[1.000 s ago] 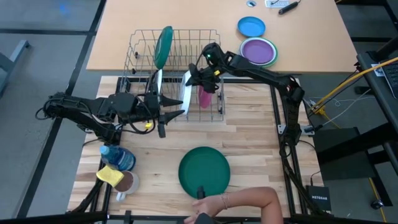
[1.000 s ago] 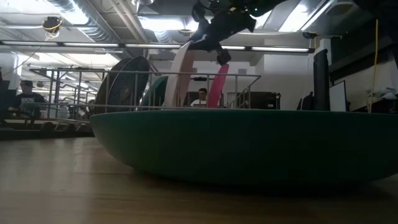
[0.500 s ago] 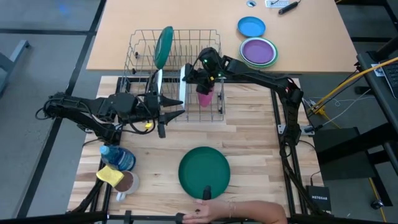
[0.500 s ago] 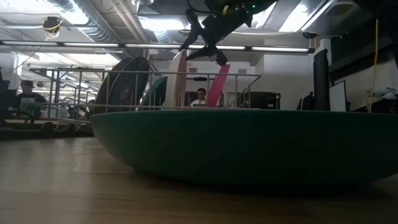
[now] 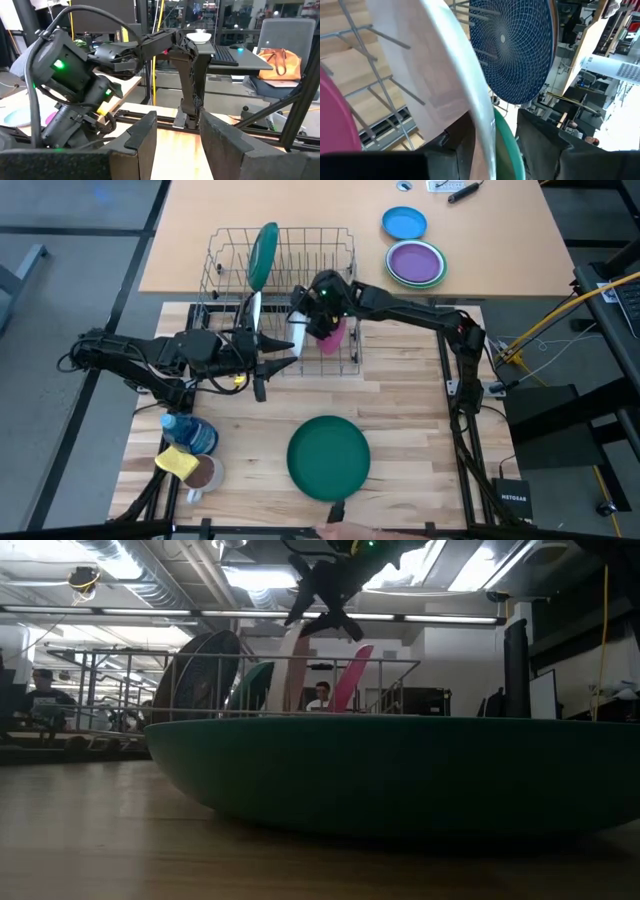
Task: Sort dishes
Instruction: Put the white plate on the dish rack, then put the green plate on the dish rack
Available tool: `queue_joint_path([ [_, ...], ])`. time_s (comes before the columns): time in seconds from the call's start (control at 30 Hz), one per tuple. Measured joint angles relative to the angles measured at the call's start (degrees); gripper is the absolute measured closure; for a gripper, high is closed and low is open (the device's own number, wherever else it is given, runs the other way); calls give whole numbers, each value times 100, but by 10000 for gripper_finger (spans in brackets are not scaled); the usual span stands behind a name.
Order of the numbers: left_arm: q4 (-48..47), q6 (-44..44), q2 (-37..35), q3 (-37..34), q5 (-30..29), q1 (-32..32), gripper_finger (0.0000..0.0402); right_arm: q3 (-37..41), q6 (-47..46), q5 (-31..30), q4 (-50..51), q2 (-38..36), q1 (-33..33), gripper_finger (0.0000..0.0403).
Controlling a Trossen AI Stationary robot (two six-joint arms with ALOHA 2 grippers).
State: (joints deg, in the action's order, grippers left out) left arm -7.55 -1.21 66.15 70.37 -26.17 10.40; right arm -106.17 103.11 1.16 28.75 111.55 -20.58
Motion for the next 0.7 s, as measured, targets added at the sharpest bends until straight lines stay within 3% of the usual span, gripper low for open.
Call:
queue_joint_path([
  [0.43, -2, -335, 0, 0, 118, 235, 263, -1, -141, -2258, -240, -7, 606, 253],
  [0.7, 3, -335, 0, 0, 118, 361, 263, -2, -1081, -2750, -170, -229, 637, 253],
])
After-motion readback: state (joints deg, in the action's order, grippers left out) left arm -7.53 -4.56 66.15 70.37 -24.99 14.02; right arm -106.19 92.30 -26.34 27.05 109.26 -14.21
